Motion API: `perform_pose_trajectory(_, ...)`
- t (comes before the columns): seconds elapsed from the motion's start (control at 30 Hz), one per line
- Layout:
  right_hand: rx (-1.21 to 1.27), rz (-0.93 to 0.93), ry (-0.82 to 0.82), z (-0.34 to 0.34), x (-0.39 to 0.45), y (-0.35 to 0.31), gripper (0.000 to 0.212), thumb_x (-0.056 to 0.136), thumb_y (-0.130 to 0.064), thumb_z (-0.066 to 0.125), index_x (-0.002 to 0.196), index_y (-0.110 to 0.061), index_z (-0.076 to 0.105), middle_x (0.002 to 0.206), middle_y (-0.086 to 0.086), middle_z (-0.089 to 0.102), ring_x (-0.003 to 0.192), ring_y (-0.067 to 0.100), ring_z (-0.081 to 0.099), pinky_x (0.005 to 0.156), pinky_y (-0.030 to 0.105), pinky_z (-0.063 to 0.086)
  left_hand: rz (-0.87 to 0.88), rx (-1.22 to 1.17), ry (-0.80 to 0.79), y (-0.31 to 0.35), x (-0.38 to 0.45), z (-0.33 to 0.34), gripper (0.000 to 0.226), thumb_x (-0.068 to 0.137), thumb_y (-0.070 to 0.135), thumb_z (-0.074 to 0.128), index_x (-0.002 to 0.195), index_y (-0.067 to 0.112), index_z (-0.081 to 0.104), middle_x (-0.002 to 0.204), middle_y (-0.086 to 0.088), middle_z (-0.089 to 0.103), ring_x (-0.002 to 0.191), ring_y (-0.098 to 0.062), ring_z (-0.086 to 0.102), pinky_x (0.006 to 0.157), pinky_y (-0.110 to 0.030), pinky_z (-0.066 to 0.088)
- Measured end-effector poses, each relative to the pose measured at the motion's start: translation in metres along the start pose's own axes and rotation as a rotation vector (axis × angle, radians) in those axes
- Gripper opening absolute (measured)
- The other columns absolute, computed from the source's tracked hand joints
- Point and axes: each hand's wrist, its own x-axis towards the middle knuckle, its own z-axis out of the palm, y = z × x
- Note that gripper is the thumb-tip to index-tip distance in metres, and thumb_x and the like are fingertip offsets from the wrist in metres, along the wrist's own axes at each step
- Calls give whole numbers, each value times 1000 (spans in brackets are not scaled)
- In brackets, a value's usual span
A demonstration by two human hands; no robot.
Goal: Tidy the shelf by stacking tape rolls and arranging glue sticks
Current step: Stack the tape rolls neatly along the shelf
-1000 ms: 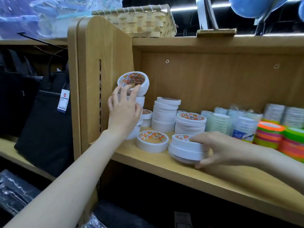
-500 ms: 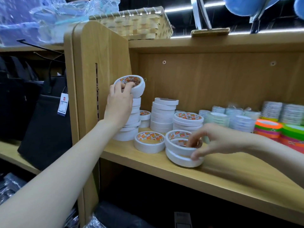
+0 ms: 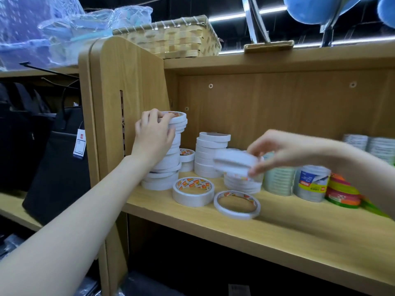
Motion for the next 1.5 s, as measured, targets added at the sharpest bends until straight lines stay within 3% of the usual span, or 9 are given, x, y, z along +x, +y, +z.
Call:
perform_pose_trajectory(0.13, 259, 15, 256, -34, 29, 9, 20, 70, -29, 74, 80, -12, 72, 73, 4, 66, 69, 6, 53, 65, 24, 38, 52, 53, -55, -9, 10, -7, 29, 93, 30, 49, 111, 11, 61, 108, -6, 57, 107, -28, 40, 88, -39, 24)
perform_pose_trajectory(0.27, 130, 69, 398, -44, 90, 26, 22, 77, -25, 74, 93, -10, 71, 78, 1, 64, 69, 7, 52, 60, 15, 38, 87, 6, -82, -11, 16, -11, 22, 92, 28, 52, 107, 15, 62, 87, 4, 51, 101, -21, 38, 87, -33, 18)
perform_pose_trajectory(0.47, -142, 174, 242, -18, 151, 52, 18, 76, -28, 74, 85, -19, 61, 75, -10, 53, 77, 12, 50, 55, 20, 35, 143, 68, -49, -19, 22, -16, 23, 93, 30, 50, 99, 11, 61, 78, 3, 45, 89, -15, 31, 85, -31, 17)
perform_pose_trajectory(0.63, -274, 134, 205, -21, 151, 51, 35, 78, -23, 73, 111, -16, 61, 101, -5, 53, 98, 16, 51, 82, 32, 44, 191, 37, -56, -25, 20, -20, 23, 93, 29, 48, 96, 11, 61, 79, 0, 50, 90, -17, 34, 87, -33, 19)
perform_pose_trajectory(0.73, -389, 140, 203, -26, 150, 55, 26, 79, -17, 71, 104, -14, 65, 95, -2, 57, 91, 17, 52, 78, 34, 44, 195, 15, -43, -24, 19, -19, 22, 93, 27, 49, 95, 8, 61, 79, -1, 50, 90, -19, 36, 88, -35, 21)
perform_pose_trajectory(1.0, -129, 22, 388, -39, 174, 30, 26, 79, -17, 71, 104, -12, 69, 90, -3, 60, 82, 10, 53, 63, 16, 39, 190, 39, 37, -23, 14, -13, 46, 85, 40, 35, 91, 5, 64, 74, -4, 60, 83, -29, 50, 83, -41, 31)
perform_pose_trajectory(1.17, -79, 22, 277, -8, 210, 19, 26, 75, -17, 74, 100, -13, 69, 89, -1, 63, 83, 13, 57, 69, 21, 43, 177, 64, 114, -23, 9, -11, 40, 82, 38, 38, 87, 8, 64, 75, -1, 63, 80, -29, 52, 79, -33, 22)
perform_pose_trajectory(1.33, -105, 43, 117, 22, 217, 24, 31, 72, -14, 75, 60, -26, 49, 62, -10, 43, 58, 3, 40, 50, 19, 31, 178, 99, 99, -23, 11, -9, 42, 83, 40, 36, 88, 8, 63, 75, -3, 63, 82, -29, 50, 79, -34, 22)
perform_pose_trajectory(1.5, -55, 31, 133, 28, 219, 28, 18, 71, -13, 75, 83, -20, 63, 78, -4, 56, 73, 11, 51, 58, 21, 39, 172, 89, 116, -23, 11, -6, 44, 82, 40, 36, 91, 7, 63, 78, -4, 64, 84, -30, 49, 79, -34, 22)
